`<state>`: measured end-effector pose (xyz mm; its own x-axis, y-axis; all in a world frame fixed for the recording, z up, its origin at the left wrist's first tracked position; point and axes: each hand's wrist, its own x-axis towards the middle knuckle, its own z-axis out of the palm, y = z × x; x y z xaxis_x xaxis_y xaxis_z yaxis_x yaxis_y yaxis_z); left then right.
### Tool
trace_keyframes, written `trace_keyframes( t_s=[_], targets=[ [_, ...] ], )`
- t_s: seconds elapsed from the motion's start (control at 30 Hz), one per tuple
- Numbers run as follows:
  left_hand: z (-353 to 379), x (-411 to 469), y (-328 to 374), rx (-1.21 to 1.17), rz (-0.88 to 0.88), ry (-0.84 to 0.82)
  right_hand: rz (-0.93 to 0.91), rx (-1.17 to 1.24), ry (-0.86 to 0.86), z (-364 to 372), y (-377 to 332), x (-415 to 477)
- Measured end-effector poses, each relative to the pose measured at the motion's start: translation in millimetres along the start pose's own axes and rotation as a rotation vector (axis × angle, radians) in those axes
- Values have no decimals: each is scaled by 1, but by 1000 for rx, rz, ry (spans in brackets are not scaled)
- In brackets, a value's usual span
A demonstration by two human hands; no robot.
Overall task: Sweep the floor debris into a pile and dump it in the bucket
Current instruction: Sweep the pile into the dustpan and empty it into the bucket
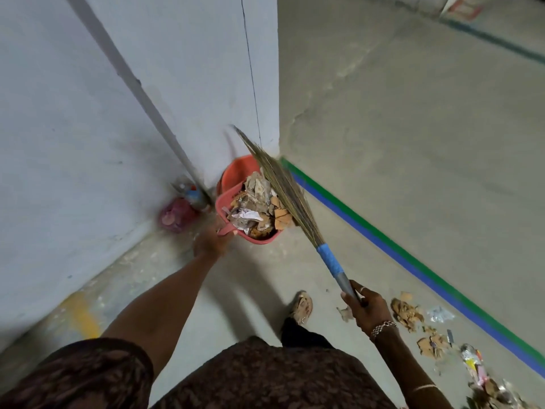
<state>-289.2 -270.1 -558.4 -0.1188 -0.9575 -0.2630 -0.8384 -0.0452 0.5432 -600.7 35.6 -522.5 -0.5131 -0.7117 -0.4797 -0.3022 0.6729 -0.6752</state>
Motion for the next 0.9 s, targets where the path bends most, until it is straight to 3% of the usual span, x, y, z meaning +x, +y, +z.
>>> trace_keyframes(
  t_s=[0.5, 0.7, 0.9],
  targets=[
    [-16, 120, 27, 39, -86, 3, -38, -85, -101, 0, -81, 145],
    [0, 205, 11, -72, -68, -129, 68, -69, -103, 38, -105, 200],
    [16, 275, -9, 163, -64, -143, 179, -25, -81, 89, -119, 229]
  ],
)
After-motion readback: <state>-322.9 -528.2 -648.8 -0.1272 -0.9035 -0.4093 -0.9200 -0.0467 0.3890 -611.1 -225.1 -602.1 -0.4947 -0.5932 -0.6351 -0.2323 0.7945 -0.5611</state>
